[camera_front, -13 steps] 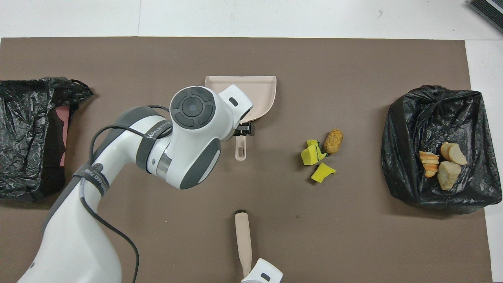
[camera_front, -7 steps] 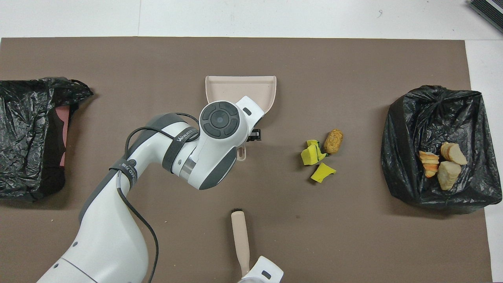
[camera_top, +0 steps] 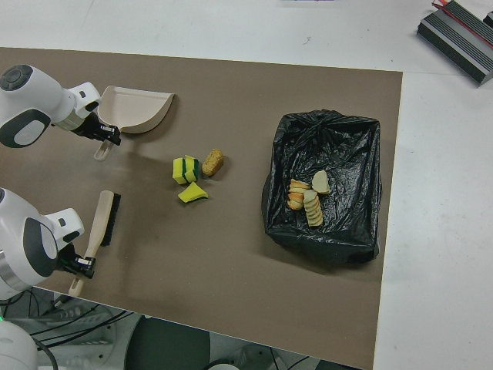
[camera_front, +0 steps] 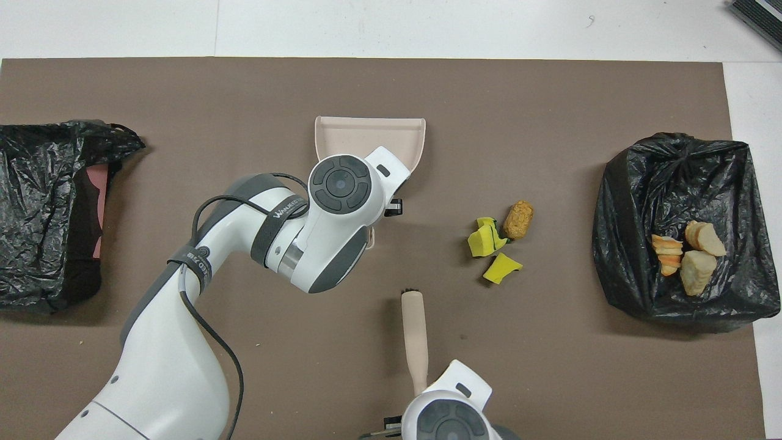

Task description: Sweep and dump trash in bin

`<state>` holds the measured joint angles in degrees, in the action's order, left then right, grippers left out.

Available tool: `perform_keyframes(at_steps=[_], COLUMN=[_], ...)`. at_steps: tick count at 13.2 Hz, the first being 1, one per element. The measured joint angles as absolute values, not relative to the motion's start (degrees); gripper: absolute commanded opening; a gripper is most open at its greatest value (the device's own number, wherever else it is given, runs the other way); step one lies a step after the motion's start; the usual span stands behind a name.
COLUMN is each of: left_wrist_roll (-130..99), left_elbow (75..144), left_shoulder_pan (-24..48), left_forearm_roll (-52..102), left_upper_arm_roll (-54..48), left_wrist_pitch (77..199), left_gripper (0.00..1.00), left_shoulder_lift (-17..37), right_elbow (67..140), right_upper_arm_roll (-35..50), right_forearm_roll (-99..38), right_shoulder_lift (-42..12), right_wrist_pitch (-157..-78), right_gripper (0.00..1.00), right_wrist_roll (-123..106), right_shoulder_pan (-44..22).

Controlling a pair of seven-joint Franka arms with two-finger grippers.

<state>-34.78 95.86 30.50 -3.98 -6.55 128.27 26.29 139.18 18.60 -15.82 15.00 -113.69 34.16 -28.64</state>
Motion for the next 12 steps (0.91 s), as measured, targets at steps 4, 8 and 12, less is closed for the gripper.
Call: perform_keyframes(at_steps=[4, 8, 12], left_wrist_roll=[-23.31, -1.25, 14.45], left_elbow=[95.82, 98.07, 104.08], left_shoulder_pan=[30.51, 29.59, 28.76], left_forearm_roll=[-6.69, -6.77, -6.82], left_upper_arm_roll=[-6.58, -5.80, -5.66], left_wrist_pitch=[122.09, 111.88, 111.49], left_gripper=[0.02, 0.02, 0.00], left_shoulder_lift=[24.73, 18.31, 14.87], right_elbow=[139.20, 139.40, 139.65], right_upper_arm_roll=[18.35, 18.32, 18.39], right_forearm_roll=[-11.58, -3.37, 3.20], right_shoulder_lift=[19.69, 19.94, 19.10], right_wrist_pitch=[-107.14, -106.51, -105.88], right_gripper=[0.00, 0.00, 0.00], right_wrist_roll=[26.99, 22.12, 8.10], right_shoulder_pan=[-18.39, -11.07, -1.30])
